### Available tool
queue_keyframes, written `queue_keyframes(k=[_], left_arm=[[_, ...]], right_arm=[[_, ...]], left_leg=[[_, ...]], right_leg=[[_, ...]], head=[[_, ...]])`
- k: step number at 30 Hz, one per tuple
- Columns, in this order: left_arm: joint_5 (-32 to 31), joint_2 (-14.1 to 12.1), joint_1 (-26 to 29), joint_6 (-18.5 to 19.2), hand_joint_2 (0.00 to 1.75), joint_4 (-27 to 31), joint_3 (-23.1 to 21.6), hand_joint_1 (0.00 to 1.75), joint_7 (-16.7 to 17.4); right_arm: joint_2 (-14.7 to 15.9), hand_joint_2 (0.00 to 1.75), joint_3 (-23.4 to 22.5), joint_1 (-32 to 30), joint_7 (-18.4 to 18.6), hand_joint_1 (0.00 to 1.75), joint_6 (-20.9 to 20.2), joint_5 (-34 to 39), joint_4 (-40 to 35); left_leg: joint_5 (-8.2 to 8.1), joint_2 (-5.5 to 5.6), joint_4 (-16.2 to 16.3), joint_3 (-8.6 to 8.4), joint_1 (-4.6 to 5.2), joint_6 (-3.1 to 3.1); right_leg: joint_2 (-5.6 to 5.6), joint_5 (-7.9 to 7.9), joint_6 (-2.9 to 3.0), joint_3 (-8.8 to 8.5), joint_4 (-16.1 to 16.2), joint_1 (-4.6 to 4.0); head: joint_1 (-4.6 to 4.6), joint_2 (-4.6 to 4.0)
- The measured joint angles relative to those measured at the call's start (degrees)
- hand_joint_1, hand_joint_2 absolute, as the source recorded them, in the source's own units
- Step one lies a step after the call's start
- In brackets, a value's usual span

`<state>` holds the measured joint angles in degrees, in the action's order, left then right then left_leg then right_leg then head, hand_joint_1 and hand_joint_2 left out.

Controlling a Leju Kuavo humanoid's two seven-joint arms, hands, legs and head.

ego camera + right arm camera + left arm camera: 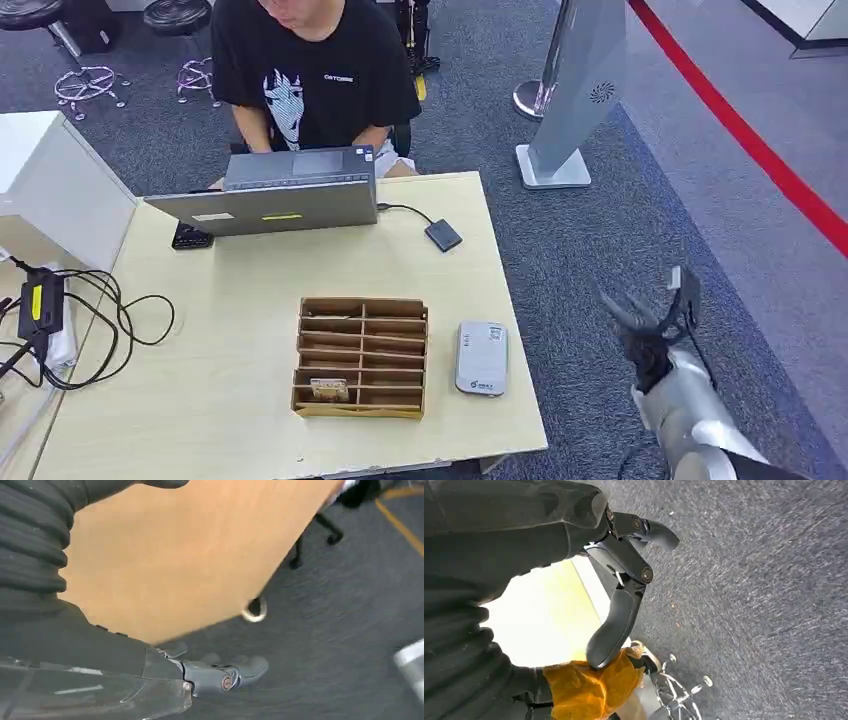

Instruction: Pass the card to the sensor for recognition and then transmit it.

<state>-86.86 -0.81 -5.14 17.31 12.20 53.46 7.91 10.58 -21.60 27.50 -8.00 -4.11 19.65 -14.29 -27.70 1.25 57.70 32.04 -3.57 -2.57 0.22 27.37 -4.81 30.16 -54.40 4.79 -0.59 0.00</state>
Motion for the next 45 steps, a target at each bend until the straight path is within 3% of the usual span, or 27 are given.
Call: queue_keyframes(k=[4,12,18,21,23,28,30,33,34,36,40,41,43,44,45], left_arm=[[0.2,0.0,0.0,0.0,1.75,0.0,0.8,0.0,0.0],[0.3,0.0,0.0,0.0,1.75,0.0,1.3,0.0,0.1],[1.9,0.0,0.2,-0.5,1.75,0.0,2.5,0.0,0.4],[1.9,0.0,0.3,-0.4,1.75,0.0,2.9,0.0,0.3],[1.4,-0.1,0.3,-0.1,1.75,0.0,2.9,0.0,-0.1],[0.3,-0.6,0.2,-0.2,1.75,0.0,2.9,0.0,-0.2],[-0.2,-0.6,0.1,-0.1,1.75,0.0,2.9,0.0,-0.2],[-0.9,-0.6,-0.1,0.2,1.75,0.0,2.6,0.0,-0.7],[-1.0,-0.6,-0.2,0.2,1.75,0.0,2.5,0.0,-0.8],[-0.9,-0.6,-0.2,0.2,1.75,0.0,2.5,0.0,-0.9],[0.0,-0.6,-0.1,-0.9,1.75,0.0,2.5,0.0,0.3],[0.2,-0.6,0.0,-1.0,1.75,0.0,2.5,0.0,0.4],[0.1,-0.6,0.0,-1.0,1.75,0.0,2.5,0.0,0.4],[-0.2,-0.6,0.0,-0.9,1.75,0.0,2.5,0.0,0.3],[-0.5,-0.6,-0.1,-0.6,1.75,0.0,2.5,0.0,0.0]], right_arm=[[0.0,1.75,-5.8,-4.8,-0.2,0.0,-0.4,0.8,0.8],[0.0,1.75,-9.5,-6.0,0.8,0.0,0.3,1.3,1.6],[-1.7,1.75,-11.7,-12.9,6.0,0.0,3.7,2.5,2.9],[-4.1,1.75,-11.5,-17.3,13.2,0.0,3.9,-1.7,3.6],[-5.3,1.75,-9.0,-19.9,17.6,0.0,2.9,-6.9,4.1],[-5.9,1.75,-2.1,-20.8,15.8,0.0,8.4,-18.4,4.4],[-5.9,1.75,2.1,-20.3,16.3,0.0,6.1,-26.2,4.4],[-6.4,1.75,11.7,-19.2,16.6,0.0,-4.3,-36.9,4.5],[-6.6,1.75,14.8,-19.0,17.2,0.0,-5.3,-37.6,4.5],[-7.3,1.75,18.3,-19.1,18.5,0.0,-1.8,-36.9,4.5],[-6.9,1.75,17.2,-19.7,18.0,0.0,18.0,-27.7,4.5],[-6.8,1.75,16.3,-19.9,17.8,0.0,19.3,-26.6,4.5],[-6.5,1.75,15.8,-20.4,18.3,0.0,16.0,-28.4,4.6],[-6.5,0.0,16.2,-20.6,18.7,0.0,12.5,-30.7,4.6],[-6.6,0.0,17.3,-20.7,18.8,0.0,6.7,-33.9,4.6]], left_leg=[[-0.03,-0.1,0.0,0.02,0.0,-0.03],[-0.02,-0.13,0.0,-0.07,0.01,-0.02],[-0.09,0.14,0.0,-0.11,0.0,0.01],[-0.18,0.11,-0.1,-0.13,0.0,-0.05],[-0.21,0.08,-0.1,-0.13,0.0,-0.09],[-0.2,0.02,-0.1,-0.16,0.01,-0.09],[-0.2,-0.01,-0.1,-0.2,0.01,-0.09],[-0.19,-0.04,0.0,-0.35,0.01,-0.09],[-0.19,-0.02,0.0,-0.37,0.0,-0.09],[-0.19,0.01,-0.1,-0.39,0.01,-0.1],[-0.22,-0.02,0.0,-0.33,0.01,-0.07],[-0.23,-0.04,0.0,-0.32,0.01,-0.05],[-0.26,-0.04,0.0,-0.32,0.01,-0.02],[-0.27,-0.07,0.0,-0.33,0.01,-0.01],[-0.27,-0.07,0.0,-0.35,0.01,-0.01]], right_leg=[[0.08,0.0,0.0,0.03,0.0,0.01],[0.11,-0.01,0.01,0.02,0.0,0.01],[-0.16,0.24,0.02,-0.18,0.0,0.0],[-0.14,0.27,0.05,-0.18,0.0,0.0],[-0.11,0.3,0.04,-0.18,0.0,0.01],[-0.04,0.28,0.02,-0.21,0.0,0.02],[0.0,0.25,0.06,-0.23,0.0,0.02],[0.03,0.25,0.06,-0.26,0.0,0.01],[0.01,0.25,0.06,-0.29,0.0,0.01],[-0.01,0.26,0.06,-0.31,0.0,0.02],[0.02,0.27,0.06,-0.32,0.0,0.02],[0.03,0.27,0.05,-0.33,0.0,0.02],[0.03,0.27,0.05,-0.34,0.1,0.02],[0.03,0.27,0.05,-0.33,0.1,0.01],[0.04,0.27,0.05,-0.32,0.1,0.01]], head=[[0.0,0.0],[0.0,0.0],[0.02,0.0],[-0.02,0.0],[-0.02,0.0],[0.0,0.0],[-0.02,0.0],[0.0,0.0],[0.0,0.0],[-0.07,0.0],[0.0,0.0],[0.0,0.0],[0.0,0.0],[0.02,0.0],[0.0,0.0]])
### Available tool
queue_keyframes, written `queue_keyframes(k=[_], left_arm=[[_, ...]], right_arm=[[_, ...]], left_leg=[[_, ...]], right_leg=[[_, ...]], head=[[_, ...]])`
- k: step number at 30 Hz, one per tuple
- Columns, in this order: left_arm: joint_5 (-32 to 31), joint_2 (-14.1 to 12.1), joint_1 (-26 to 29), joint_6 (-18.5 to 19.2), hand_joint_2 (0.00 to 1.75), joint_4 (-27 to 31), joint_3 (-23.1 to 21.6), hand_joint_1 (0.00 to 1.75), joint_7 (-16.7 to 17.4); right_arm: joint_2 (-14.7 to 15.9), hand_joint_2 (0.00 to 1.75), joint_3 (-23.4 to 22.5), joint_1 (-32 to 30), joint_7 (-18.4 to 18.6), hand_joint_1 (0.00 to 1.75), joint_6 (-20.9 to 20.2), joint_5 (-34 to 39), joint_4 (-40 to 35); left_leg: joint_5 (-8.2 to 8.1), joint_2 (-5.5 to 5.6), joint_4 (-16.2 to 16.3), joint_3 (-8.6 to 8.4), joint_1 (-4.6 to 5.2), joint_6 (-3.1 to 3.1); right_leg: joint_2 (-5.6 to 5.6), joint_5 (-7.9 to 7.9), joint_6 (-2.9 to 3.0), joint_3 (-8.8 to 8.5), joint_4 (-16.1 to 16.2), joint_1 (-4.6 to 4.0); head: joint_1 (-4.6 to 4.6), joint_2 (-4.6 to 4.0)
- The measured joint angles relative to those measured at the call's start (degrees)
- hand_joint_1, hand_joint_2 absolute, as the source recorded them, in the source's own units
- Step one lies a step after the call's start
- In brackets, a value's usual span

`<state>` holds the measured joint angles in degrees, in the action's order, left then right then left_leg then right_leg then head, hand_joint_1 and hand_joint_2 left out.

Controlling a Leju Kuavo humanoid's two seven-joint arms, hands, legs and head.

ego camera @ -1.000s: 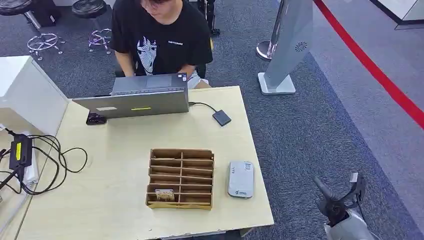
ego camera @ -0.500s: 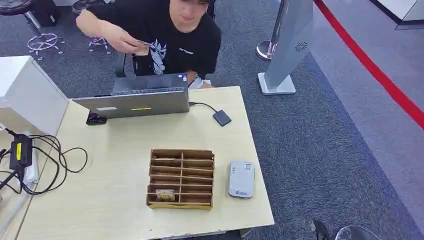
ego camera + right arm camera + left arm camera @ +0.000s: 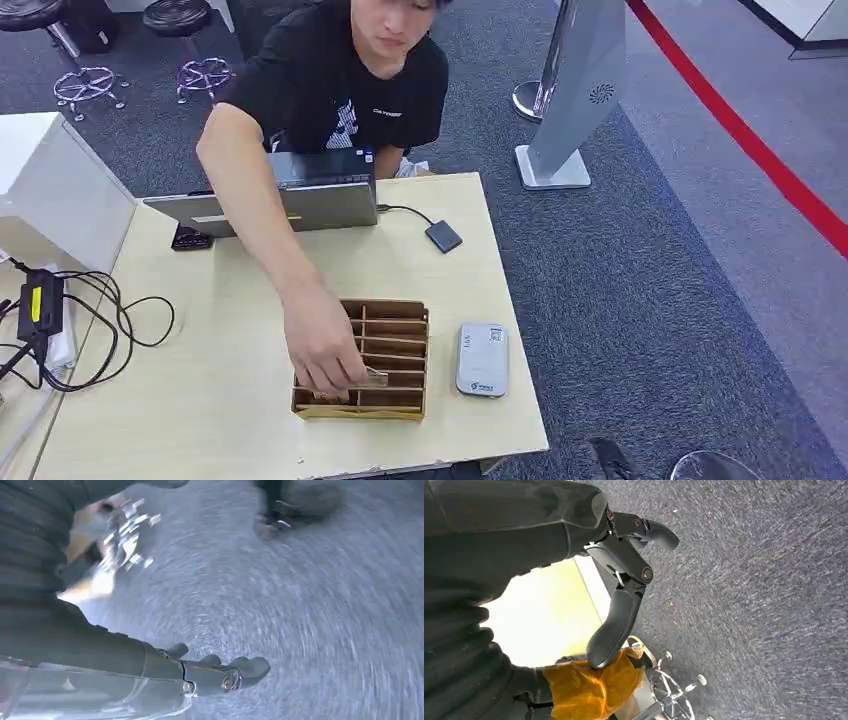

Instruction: Pass the card to the sensor for recognition and then transmit it.

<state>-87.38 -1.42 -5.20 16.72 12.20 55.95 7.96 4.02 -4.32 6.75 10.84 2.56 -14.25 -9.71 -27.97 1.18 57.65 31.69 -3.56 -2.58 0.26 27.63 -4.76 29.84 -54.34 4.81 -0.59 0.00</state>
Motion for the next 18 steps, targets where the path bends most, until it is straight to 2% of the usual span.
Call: queue_keyframes(k=[1,2,3,4,5,6,8,10,13,16,18], left_arm=[[-0.3,0.0,0.0,0.3,1.75,0.0,0.0,0.0,-0.2],[-0.5,0.0,-0.1,0.5,1.75,0.0,0.0,0.0,-0.3],[-0.5,0.0,-0.1,0.7,1.75,0.0,0.0,0.0,-0.3],[-0.5,0.0,-0.1,0.7,1.75,0.0,0.0,0.0,-0.3],[-0.3,0.0,-0.1,0.5,1.75,0.0,0.0,0.0,-0.2],[-0.2,0.0,0.0,0.4,1.75,0.0,0.0,0.0,0.0],[0.2,0.0,0.0,-0.1,1.75,0.0,0.0,0.0,0.4],[0.5,0.0,0.0,-0.4,1.75,0.0,0.1,0.0,0.4],[0.5,0.0,0.0,-0.4,1.75,0.0,0.1,0.0,0.3],[-0.2,0.0,0.0,-0.9,1.75,0.0,0.1,0.0,-0.1],[-0.7,0.1,0.0,-4.2,1.75,0.0,0.1,0.0,0.5]], right_arm=[[-0.2,0.0,1.3,-0.1,-0.2,0.0,-4.4,-2.1,0.0],[-0.3,1.75,2.7,-0.1,-0.5,0.0,-8.9,-3.9,0.0],[-0.6,1.75,3.8,-0.1,-0.9,0.0,-10.0,-4.5,0.0],[-1.1,1.75,4.7,-0.2,-1.9,0.0,-8.9,-4.9,0.0],[-1.3,1.75,5.2,-0.1,-2.9,0.0,-6.0,-4.9,0.0],[-1.4,1.75,5.3,0.1,-3.7,0.0,-0.6,-4.7,0.0],[-1.4,1.75,5.2,0.7,-4.4,0.0,6.8,-3.2,0.0],[-1.1,1.75,4.6,1.2,-4.5,0.0,8.7,-1.2,0.0],[-1.0,1.75,4.2,1.3,-3.4,0.0,6.1,-1.6,0.0],[-1.1,1.75,4.8,0.8,-1.9,0.0,-2.8,-4.0,0.0],[-1.3,1.75,5.3,0.1,-1.8,0.0,-7.4,-4.5,0.0]], left_leg=[[0.0,0.0,0.0,-0.02,0.0,0.0],[0.0,0.0,0.0,-0.04,-0.01,0.0],[0.01,0.01,0.0,-0.04,-0.01,-0.01],[0.01,0.02,0.0,-0.03,-0.01,-0.01],[0.02,0.02,0.0,-0.03,0.0,-0.01],[0.02,0.03,0.0,-0.02,0.0,-0.01],[0.02,0.01,0.0,-0.02,0.0,-0.01],[0.01,0.01,0.0,-0.02,0.0,-0.01],[0.01,0.03,0.1,-0.04,0.0,0.0],[0.01,0.03,0.0,-0.05,0.0,0.0],[0.01,0.04,0.0,-0.04,0.0,0.0]], right_leg=[[0.0,0.01,0.0,0.0,0.0,0.0],[0.0,0.02,0.0,0.01,0.0,-0.01],[-0.01,0.02,0.0,0.01,0.0,-0.02],[-0.01,0.02,0.0,0.01,-0.1,-0.01],[-0.02,0.02,0.0,0.0,-0.1,0.0],[-0.02,0.02,0.0,-0.02,-0.1,0.0],[-0.01,0.01,0.0,-0.05,-0.1,0.0],[0.0,0.0,-0.01,-0.09,0.0,0.01],[-0.01,0.01,-0.01,-0.09,0.0,0.0],[-0.01,0.02,-0.01,-0.07,0.0,-0.01],[-0.03,0.04,-0.03,-0.07,0.0,-0.01]], head=[[-0.02,0.0],[0.0,0.0],[-0.04,0.0],[-0.02,0.0],[-0.07,0.0],[-0.02,0.0],[0.02,0.0],[0.02,0.0],[0.0,0.0],[-0.02,0.0],[0.0,0.0]])
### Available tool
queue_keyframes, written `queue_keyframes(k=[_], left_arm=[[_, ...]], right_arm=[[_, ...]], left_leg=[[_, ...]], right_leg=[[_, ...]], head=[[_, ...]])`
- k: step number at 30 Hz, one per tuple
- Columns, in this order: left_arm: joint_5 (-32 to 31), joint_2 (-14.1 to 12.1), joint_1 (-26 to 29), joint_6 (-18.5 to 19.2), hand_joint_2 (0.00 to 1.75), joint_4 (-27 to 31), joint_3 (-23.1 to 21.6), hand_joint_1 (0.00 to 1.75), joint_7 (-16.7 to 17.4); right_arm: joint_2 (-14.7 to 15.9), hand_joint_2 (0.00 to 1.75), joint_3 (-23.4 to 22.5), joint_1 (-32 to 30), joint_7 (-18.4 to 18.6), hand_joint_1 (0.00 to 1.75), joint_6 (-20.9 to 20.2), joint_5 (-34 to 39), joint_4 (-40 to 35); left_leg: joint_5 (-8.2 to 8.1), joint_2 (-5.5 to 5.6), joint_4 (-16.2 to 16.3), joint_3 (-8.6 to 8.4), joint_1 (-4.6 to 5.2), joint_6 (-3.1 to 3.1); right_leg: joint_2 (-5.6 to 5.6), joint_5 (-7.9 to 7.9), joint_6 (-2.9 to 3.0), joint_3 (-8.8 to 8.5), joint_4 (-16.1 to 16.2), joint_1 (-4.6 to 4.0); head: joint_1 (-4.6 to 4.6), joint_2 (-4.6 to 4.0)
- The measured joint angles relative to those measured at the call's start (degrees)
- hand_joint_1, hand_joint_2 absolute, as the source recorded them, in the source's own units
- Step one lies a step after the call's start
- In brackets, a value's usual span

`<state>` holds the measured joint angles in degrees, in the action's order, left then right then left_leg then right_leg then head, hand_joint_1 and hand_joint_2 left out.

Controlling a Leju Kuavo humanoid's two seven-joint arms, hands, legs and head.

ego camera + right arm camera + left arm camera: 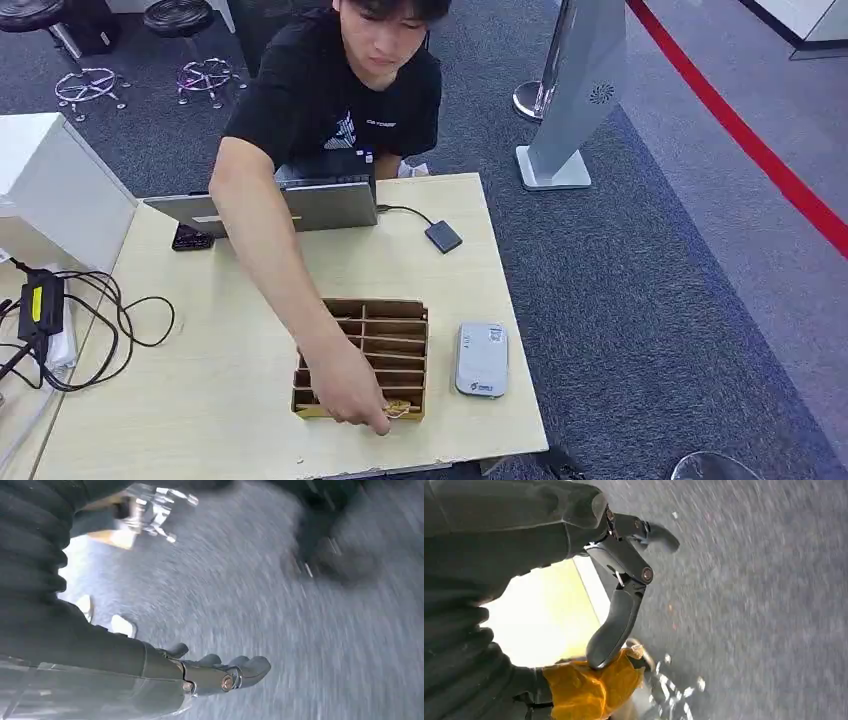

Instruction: Pass the card to the sensor for recognition and then transmit it.

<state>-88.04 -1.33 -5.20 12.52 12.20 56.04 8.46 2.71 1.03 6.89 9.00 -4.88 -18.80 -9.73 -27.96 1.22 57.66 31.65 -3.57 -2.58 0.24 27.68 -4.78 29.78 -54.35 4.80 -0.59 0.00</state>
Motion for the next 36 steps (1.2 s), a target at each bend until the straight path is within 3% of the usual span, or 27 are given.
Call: queue_keyframes(k=[2,6,8,10,14,16,20,22,23,24,28,31,32,34,36], left_arm=[[0.3,0.0,0.0,-4.5,1.75,0.0,0.0,0.0,1.7],[3.6,0.8,-0.2,-17.0,1.75,0.0,1.4,0.0,6.3],[4.4,1.3,-0.2,-21.4,1.75,0.0,2.3,0.0,7.2],[4.2,1.6,-0.3,-20.0,1.75,0.0,2.7,0.0,7.1],[0.8,1.6,-0.3,-11.6,1.75,0.0,2.6,0.0,5.8],[0.2,1.6,-0.2,-11.4,1.75,0.0,2.2,0.0,6.3],[0.5,1.7,-0.3,-19.0,1.75,0.0,2.2,0.0,8.3],[1.3,1.7,-0.3,-17.6,1.75,0.0,2.2,0.0,6.6],[1.7,1.7,-0.3,-15.2,1.75,0.0,2.2,0.0,5.3],[2.1,1.5,-0.3,-11.0,0.0,0.0,2.2,0.0,3.6],[2.6,1.0,-0.1,2.2,0.0,0.0,2.2,0.0,-0.9],[3.6,0.9,0.0,-2.2,0.0,0.0,2.2,0.0,-0.5],[3.9,0.8,0.0,-4.6,1.75,0.0,2.2,0.0,0.3],[4.1,1.0,0.0,-10.3,1.75,0.0,2.4,0.0,2.6],[3.3,1.1,-0.1,-10.4,1.75,0.0,2.5,0.0,4.3]], right_arm=[[-0.1,1.75,0.2,-0.6,-0.3,0.0,2.0,-0.2,0.0],[-0.1,1.75,-0.3,-1.0,-1.4,0.0,11.8,2.7,0.0],[-0.1,1.75,-1.6,-1.0,-2.2,0.0,14.3,3.8,0.0],[-0.1,1.75,-1.8,-1.0,-2.5,0.0,13.2,3.1,0.0],[-0.2,1.75,-1.7,-0.9,-2.3,0.0,6.7,0.6,0.0],[-0.4,1.75,-1.4,-0.9,-1.6,0.0,4.6,-0.3,0.0],[-0.5,1.75,-1.2,-1.3,-0.4,0.0,5.7,0.1,0.0],[-0.5,1.75,-1.2,-1.5,-0.5,0.0,6.1,0.3,0.0],[-0.5,1.75,-1.2,-1.6,-0.8,0.0,5.8,0.0,0.0],[-0.5,1.75,-1.2,-1.6,-1.3,0.0,5.2,-0.6,0.0],[-0.5,1.75,-0.5,-1.2,-2.0,0.0,4.2,-3.7,-0.1],[-0.5,1.75,-0.2,-0.9,0.3,0.0,10.6,-4.0,-0.1],[-0.4,1.75,-0.2,-0.8,0.7,0.0,12.8,-3.5,-0.1],[-0.4,1.75,-1.0,-0.8,1.0,0.0,14.4,-1.4,-0.2],[-0.4,1.75,-1.9,-0.9,1.1,0.0,11.0,-0.3,-0.1]], left_leg=[[0.0,0.0,0.0,0.02,0.0,0.0],[-0.01,-0.02,0.0,0.03,0.01,0.01],[-0.01,-0.02,0.0,0.02,0.05,0.01],[-0.01,-0.02,0.0,0.0,0.04,0.01],[-0.01,-0.02,0.0,-0.02,0.02,0.01],[-0.01,0.0,0.0,-0.02,0.02,0.01],[-0.01,-0.01,0.0,0.0,0.02,0.01],[-0.01,-0.02,0.0,0.0,0.03,0.02],[-0.02,-0.02,0.0,0.0,0.03,0.02],[-0.02,-0.01,0.0,0.0,0.03,0.02],[-0.01,-0.02,0.0,-0.02,0.02,0.02],[-0.01,0.01,0.0,-0.03,0.02,0.02],[-0.01,0.01,0.0,-0.03,0.01,0.02],[-0.01,0.0,0.0,-0.03,0.02,0.02],[-0.01,-0.01,0.0,-0.02,0.02,0.02]], right_leg=[[0.0,0.0,0.0,-0.01,0.0,0.0],[0.01,0.0,-0.01,-0.03,0.0,0.01],[0.01,-0.01,-0.01,-0.03,0.0,0.03],[0.01,-0.01,-0.01,-0.04,0.0,0.03],[0.01,-0.01,-0.01,-0.03,0.0,0.01],[0.0,0.0,-0.01,-0.03,0.0,0.01],[0.01,0.0,-0.01,-0.04,0.0,0.02],[0.02,-0.01,-0.01,-0.04,0.0,0.02],[0.02,-0.01,-0.01,-0.04,0.0,0.02],[0.01,-0.01,-0.01,-0.05,0.0,0.02],[0.01,-0.01,-0.01,-0.06,0.0,0.01],[-0.03,0.0,-0.01,-0.07,0.0,0.02],[-0.03,0.0,-0.01,-0.08,0.0,0.01],[0.0,0.0,-0.01,-0.08,0.0,0.02],[0.0,-0.01,-0.01,-0.08,0.0,0.02]], head=[[-0.02,0.0],[0.02,0.0],[0.0,0.0],[0.0,0.0],[-0.02,0.0],[-0.02,0.0],[0.0,0.0],[0.0,0.0],[0.0,0.0],[0.0,0.0],[0.02,0.0],[-0.04,0.0],[0.0,0.0],[-0.02,0.0],[0.0,0.0]])
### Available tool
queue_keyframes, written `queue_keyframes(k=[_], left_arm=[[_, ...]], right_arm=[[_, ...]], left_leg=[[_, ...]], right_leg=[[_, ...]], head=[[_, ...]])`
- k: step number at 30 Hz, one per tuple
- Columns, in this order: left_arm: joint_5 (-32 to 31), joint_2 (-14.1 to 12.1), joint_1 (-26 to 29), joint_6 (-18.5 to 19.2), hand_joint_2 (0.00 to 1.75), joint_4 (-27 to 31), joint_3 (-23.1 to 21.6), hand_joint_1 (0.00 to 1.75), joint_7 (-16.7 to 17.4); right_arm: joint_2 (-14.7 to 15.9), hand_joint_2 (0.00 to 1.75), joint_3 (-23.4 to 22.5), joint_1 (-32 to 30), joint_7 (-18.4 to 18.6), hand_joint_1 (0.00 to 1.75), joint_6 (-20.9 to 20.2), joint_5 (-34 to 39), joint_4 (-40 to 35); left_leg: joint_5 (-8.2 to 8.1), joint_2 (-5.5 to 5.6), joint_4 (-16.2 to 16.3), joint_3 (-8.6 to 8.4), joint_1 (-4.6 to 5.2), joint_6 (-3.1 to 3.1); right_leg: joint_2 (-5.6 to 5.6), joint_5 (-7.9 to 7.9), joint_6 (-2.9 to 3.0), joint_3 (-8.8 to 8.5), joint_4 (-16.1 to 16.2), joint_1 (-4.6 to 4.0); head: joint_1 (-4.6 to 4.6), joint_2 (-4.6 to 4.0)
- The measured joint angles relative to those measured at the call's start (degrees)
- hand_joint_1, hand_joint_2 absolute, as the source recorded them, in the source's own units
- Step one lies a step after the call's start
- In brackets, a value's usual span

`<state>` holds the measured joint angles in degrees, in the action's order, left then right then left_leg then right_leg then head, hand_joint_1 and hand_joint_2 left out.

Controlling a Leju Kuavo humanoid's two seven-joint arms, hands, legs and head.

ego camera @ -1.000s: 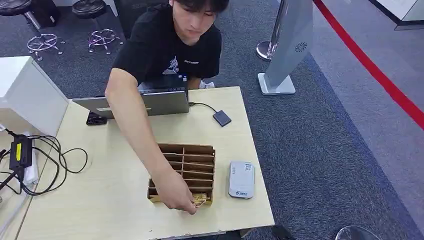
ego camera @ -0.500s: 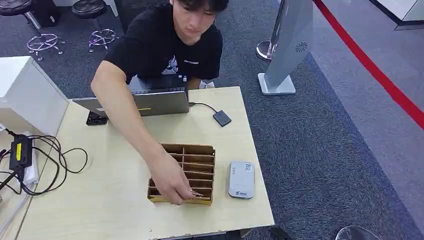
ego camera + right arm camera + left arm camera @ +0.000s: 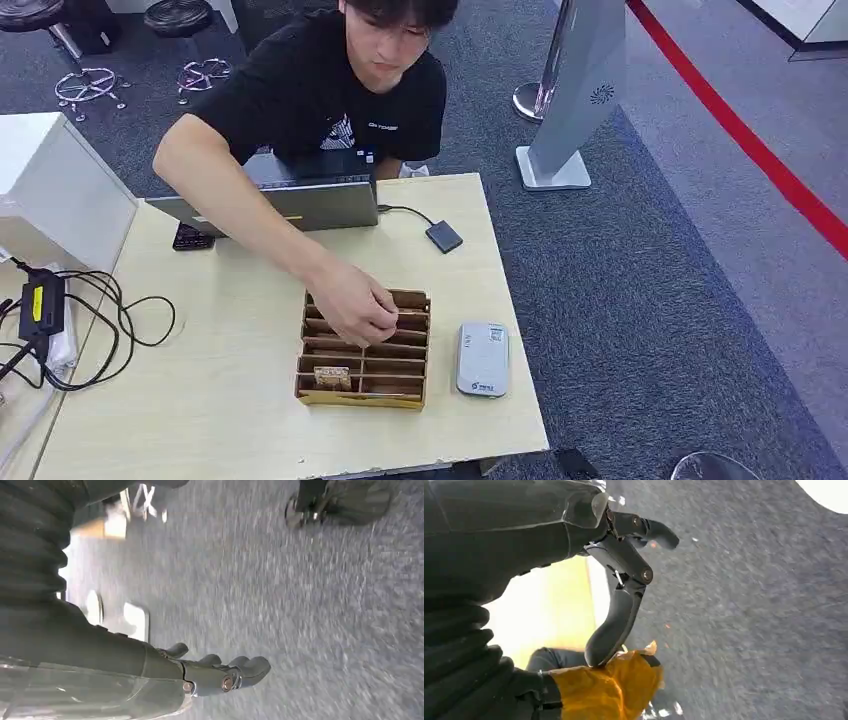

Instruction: Pass the card to the sensor for recognition and then transmit it.

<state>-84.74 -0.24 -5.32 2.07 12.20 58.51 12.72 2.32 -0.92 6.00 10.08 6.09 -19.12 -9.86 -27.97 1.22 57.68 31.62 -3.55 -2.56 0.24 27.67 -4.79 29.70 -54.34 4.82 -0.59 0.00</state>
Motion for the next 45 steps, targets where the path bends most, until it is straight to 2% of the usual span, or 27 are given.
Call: queue_keyframes(k=[2,5,6,8,10,12,14,15,17,19,20,24,26,28,31,32,34,35,36,39,40,45], left_arm=[[-0.5,0.0,0.0,2.4,1.75,0.0,0.0,0.0,0.5],[-1.8,-0.3,-0.1,10.4,1.75,0.0,-0.5,0.0,0.4],[-2.0,-0.3,-0.1,11.2,1.75,0.0,-0.6,0.0,0.4],[-1.9,-0.4,-0.1,10.1,1.75,0.0,-0.6,0.0,0.4],[-1.8,-0.5,-0.1,6.4,1.75,0.0,-0.6,0.0,0.8],[-1.5,-0.4,-0.1,2.9,1.75,0.0,-0.6,0.0,1.0],[-1.2,-0.4,-0.1,2.1,1.75,0.0,-0.6,0.0,1.0],[-1.1,-0.3,-0.1,2.8,1.75,0.0,-0.6,0.0,0.2],[-1.0,-0.4,-0.1,6.4,1.75,0.0,-0.6,0.0,-2.1],[-2.0,-0.5,-0.1,9.9,1.75,0.0,-0.7,0.0,-2.8],[-2.4,-0.5,0.0,10.0,1.75,0.0,-0.9,0.0,-2.9],[-1.8,-0.5,0.1,3.2,1.75,0.0,-1.3,0.0,-0.6],[-1.1,-0.4,0.0,1.0,1.75,0.0,-1.3,0.0,0.4],[-0.8,-0.4,0.0,3.0,1.75,0.0,-1.3,0.0,-0.4],[-1.1,-0.5,0.1,9.4,1.75,0.0,-1.3,0.0,-3.2],[-1.2,-0.5,0.1,11.0,1.75,0.0,-1.3,0.0,-3.6],[-1.9,-0.6,0.1,11.7,1.75,0.0,-1.4,0.0,-3.7],[-2.1,-0.7,0.1,11.5,1.75,0.0,-1.4,0.0,-3.7],[-2.3,-0.8,0.1,10.3,1.75,0.0,-1.5,0.0,-3.5],[-0.4,-0.5,0.1,3.1,1.75,0.0,-1.5,0.0,-1.5],[0.3,-0.5,0.1,1.8,1.75,0.0,-1.4,0.0,-1.2],[1.0,-0.3,0.1,1.0,1.75,0.0,-1.3,0.0,-0.8]], right_arm=[[0.0,1.75,-0.3,0.0,0.1,0.0,-4.8,-0.2,0.0],[-0.1,1.75,0.3,0.0,1.2,0.0,-14.4,-3.3,0.0],[-0.3,1.75,0.6,0.0,1.7,0.0,-14.9,-4.0,0.0],[-0.5,1.75,0.9,0.0,2.6,0.0,-12.2,-4.5,0.0],[-0.3,1.75,0.7,0.1,3.2,0.0,-5.7,-3.2,-0.2],[-0.2,1.75,-0.2,0.3,2.6,0.0,-1.9,-1.5,-0.3],[-0.1,1.75,-1.1,0.5,2.1,0.0,-1.7,-0.7,-0.5],[-0.1,1.75,-1.4,0.5,1.6,0.0,-2.9,-0.8,-0.5],[-0.1,1.75,-1.5,0.5,0.5,0.0,-7.8,-2.2,-0.5],[-0.1,1.75,-1.0,0.5,0.1,0.0,-12.4,-4.6,-0.5],[-0.1,1.75,-0.6,0.5,0.2,0.0,-12.5,-5.3,-0.5],[-0.2,1.75,-0.5,0.5,1.8,0.0,-3.0,-4.1,-0.5],[-0.2,1.75,-1.7,0.6,1.3,0.0,-0.6,-2.9,-0.7],[-0.2,1.75,-1.9,0.6,0.7,0.0,-4.0,-3.3,-0.7],[-0.4,1.75,-1.7,0.5,-0.4,0.0,-13.8,-5.7,-0.7],[-0.4,1.75,-1.3,0.4,-0.5,0.0,-15.6,-6.4,-0.7],[-0.8,1.75,-0.7,0.3,-0.6,0.0,-16.1,-7.4,-0.7],[-0.8,0.0,-0.5,0.3,-0.5,0.0,-15.5,-7.6,-0.7],[-0.8,0.0,-0.3,0.3,0.2,0.0,-13.5,-7.7,-0.8],[-0.8,0.0,-1.5,0.3,1.1,0.0,-2.6,-4.2,-1.0],[-0.8,0.0,-2.4,0.4,0.9,0.0,-1.2,-3.3,-1.1],[-0.6,0.0,-4.7,0.4,0.7,0.0,-0.5,-2.4,-1.4]], left_leg=[[0.0,0.0,0.0,0.0,0.0,0.0],[0.0,0.01,0.0,-0.02,0.0,0.0],[0.0,0.01,0.0,-0.01,-0.01,0.0],[0.0,0.01,0.0,0.0,0.0,0.0],[0.0,0.0,0.0,-0.01,0.0,0.0],[0.0,0.0,0.0,-0.01,0.0,0.0],[0.0,0.0,0.0,-0.01,0.01,0.0],[0.0,0.0,0.0,-0.02,0.0,0.0],[0.0,0.0,0.0,-0.02,0.0,0.0],[0.0,0.0,0.0,-0.03,0.0,0.0],[0.0,0.0,0.0,-0.03,0.0,0.0],[0.0,0.0,0.0,0.0,0.0,0.0],[0.0,0.0,0.0,-0.01,0.0,0.0],[0.0,0.0,0.0,-0.01,0.0,0.0],[0.0,0.0,0.0,-0.03,0.0,0.0],[0.0,0.0,0.0,-0.04,0.0,0.0],[0.0,0.01,0.0,-0.03,-0.01,0.0],[0.0,0.01,0.0,-0.02,-0.01,0.0],[0.0,0.01,0.0,-0.02,-0.01,0.0],[0.0,0.0,0.0,0.0,0.01,0.0],[0.0,0.0,0.0,-0.01,0.01,0.0],[0.0,0.0,0.0,-0.03,0.01,0.0]], right_leg=[[0.0,0.0,0.0,0.0,0.0,0.0],[0.0,0.0,0.0,0.01,0.0,-0.01],[-0.01,0.0,0.0,0.01,0.0,-0.01],[-0.02,0.0,0.0,0.0,0.0,0.0],[0.0,0.0,0.0,-0.01,0.0,0.0],[0.0,0.0,0.0,-0.02,0.0,0.0],[0.0,-0.01,-0.01,-0.02,0.0,0.0],[0.0,-0.01,-0.01,-0.01,0.0,0.0],[0.0,-0.01,-0.01,-0.01,0.0,0.0],[0.0,0.0,0.0,-0.01,0.0,-0.01],[0.0,0.0,0.0,0.0,0.0,-0.01],[0.0,0.0,0.0,-0.01,0.0,0.0],[0.0,0.0,0.0,-0.01,0.0,0.0],[0.0,0.0,-0.01,-0.01,0.0,0.0],[0.0,0.0,0.0,-0.01,0.0,-0.01],[0.0,0.0,0.0,0.0,0.0,-0.01],[0.0,0.0,0.0,0.0,0.0,-0.01],[-0.01,0.0,0.0,-0.01,0.0,-0.01],[-0.01,0.0,0.0,-0.01,0.0,-0.01],[-0.01,0.0,0.0,-0.02,0.0,0.01],[-0.01,0.0,0.0,-0.03,0.0,0.01],[0.0,0.0,-0.01,-0.02,0.0,0.0]], head=[[0.0,0.0],[-0.02,0.0],[0.0,0.0],[-0.02,0.0],[0.0,0.0],[0.02,0.0],[0.0,0.0],[0.0,0.0],[-0.02,0.0],[0.0,0.0],[-0.02,0.0],[0.0,0.0],[0.0,0.0],[-0.02,0.0],[0.0,0.0],[0.0,0.0],[0.0,0.0],[-0.04,0.0],[0.0,0.0],[0.0,0.0],[0.0,0.0],[0.0,0.0]])
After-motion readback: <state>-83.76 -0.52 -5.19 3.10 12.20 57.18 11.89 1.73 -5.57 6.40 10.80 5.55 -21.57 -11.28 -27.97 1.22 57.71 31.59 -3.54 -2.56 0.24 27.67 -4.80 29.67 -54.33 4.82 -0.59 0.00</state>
